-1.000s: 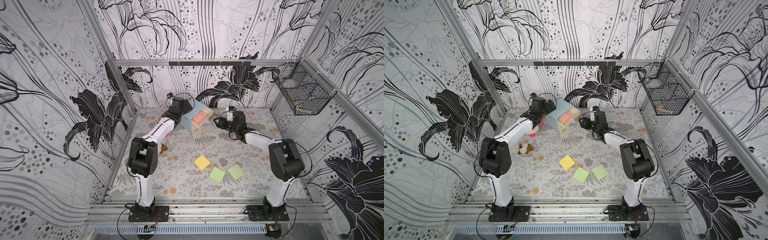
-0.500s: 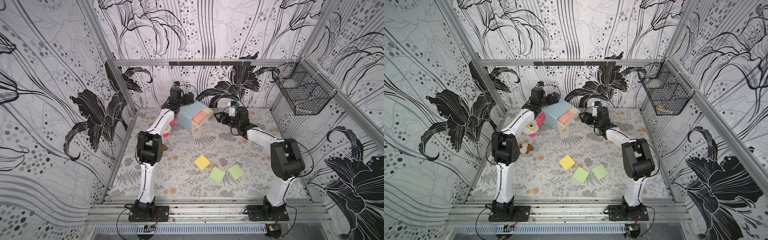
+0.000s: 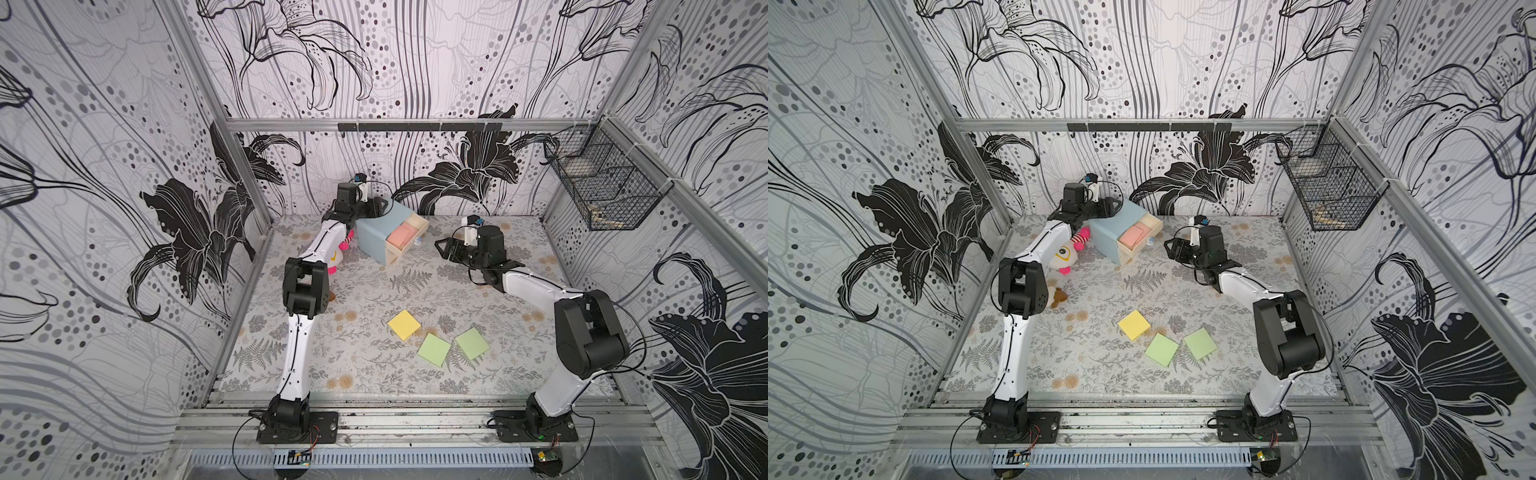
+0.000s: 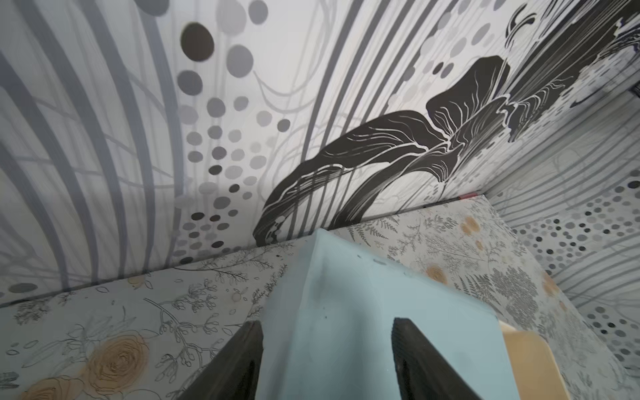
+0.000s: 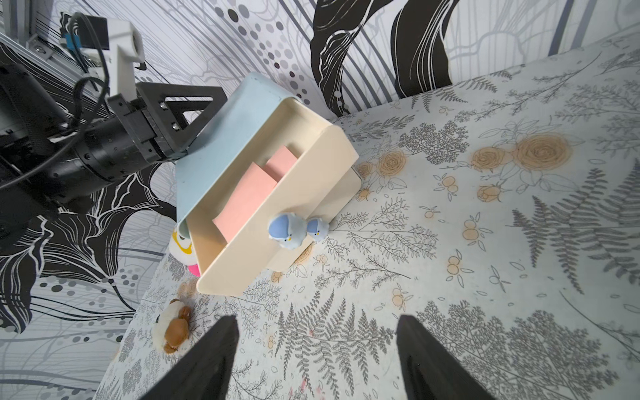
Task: Please put the sticky notes in the drawer by color
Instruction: Move the storage box to the center of the board, then close the drawer in the storage box.
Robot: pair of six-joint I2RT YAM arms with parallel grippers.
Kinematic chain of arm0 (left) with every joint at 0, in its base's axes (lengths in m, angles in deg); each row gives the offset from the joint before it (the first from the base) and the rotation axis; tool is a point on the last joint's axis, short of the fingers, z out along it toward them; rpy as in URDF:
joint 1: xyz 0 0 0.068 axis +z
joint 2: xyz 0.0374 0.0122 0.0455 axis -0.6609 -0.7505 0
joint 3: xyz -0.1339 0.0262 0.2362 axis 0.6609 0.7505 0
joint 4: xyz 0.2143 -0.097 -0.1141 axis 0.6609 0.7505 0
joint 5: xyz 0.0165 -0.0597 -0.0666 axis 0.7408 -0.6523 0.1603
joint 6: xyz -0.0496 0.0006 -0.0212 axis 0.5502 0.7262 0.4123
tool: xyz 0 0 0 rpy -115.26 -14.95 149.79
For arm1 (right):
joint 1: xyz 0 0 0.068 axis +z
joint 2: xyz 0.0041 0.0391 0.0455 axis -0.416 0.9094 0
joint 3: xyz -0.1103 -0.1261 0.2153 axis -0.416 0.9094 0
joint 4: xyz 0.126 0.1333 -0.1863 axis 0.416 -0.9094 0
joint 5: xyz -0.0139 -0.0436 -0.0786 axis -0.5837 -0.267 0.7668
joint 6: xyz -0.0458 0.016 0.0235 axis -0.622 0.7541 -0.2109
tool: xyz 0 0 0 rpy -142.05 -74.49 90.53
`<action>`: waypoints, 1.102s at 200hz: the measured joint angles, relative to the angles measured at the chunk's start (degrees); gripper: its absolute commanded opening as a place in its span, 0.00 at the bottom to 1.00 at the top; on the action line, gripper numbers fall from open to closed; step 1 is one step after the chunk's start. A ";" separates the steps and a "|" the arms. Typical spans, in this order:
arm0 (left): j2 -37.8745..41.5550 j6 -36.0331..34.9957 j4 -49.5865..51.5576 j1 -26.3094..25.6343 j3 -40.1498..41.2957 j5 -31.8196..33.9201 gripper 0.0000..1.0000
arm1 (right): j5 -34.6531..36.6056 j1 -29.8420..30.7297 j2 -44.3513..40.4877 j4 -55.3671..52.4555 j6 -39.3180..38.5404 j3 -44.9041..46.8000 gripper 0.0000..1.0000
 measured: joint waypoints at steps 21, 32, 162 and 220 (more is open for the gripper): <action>0.00 -1.92 0.72 0.07 -0.11 -2.95 0.57 | 0.17 0.00 -0.02 -0.24 0.02 0.04 0.78; 0.00 -2.71 0.98 0.11 -0.13 -4.63 0.55 | 0.17 0.00 -0.02 -0.37 0.02 0.02 0.77; 1.53 -9.38 3.13 -0.55 2.99 -16.37 0.47 | -2.38 0.00 1.92 0.00 1.66 1.79 0.33; 2.29 -10.99 3.43 -1.79 4.15 -16.37 0.45 | -2.99 2.12 3.28 -1.03 1.77 1.29 0.28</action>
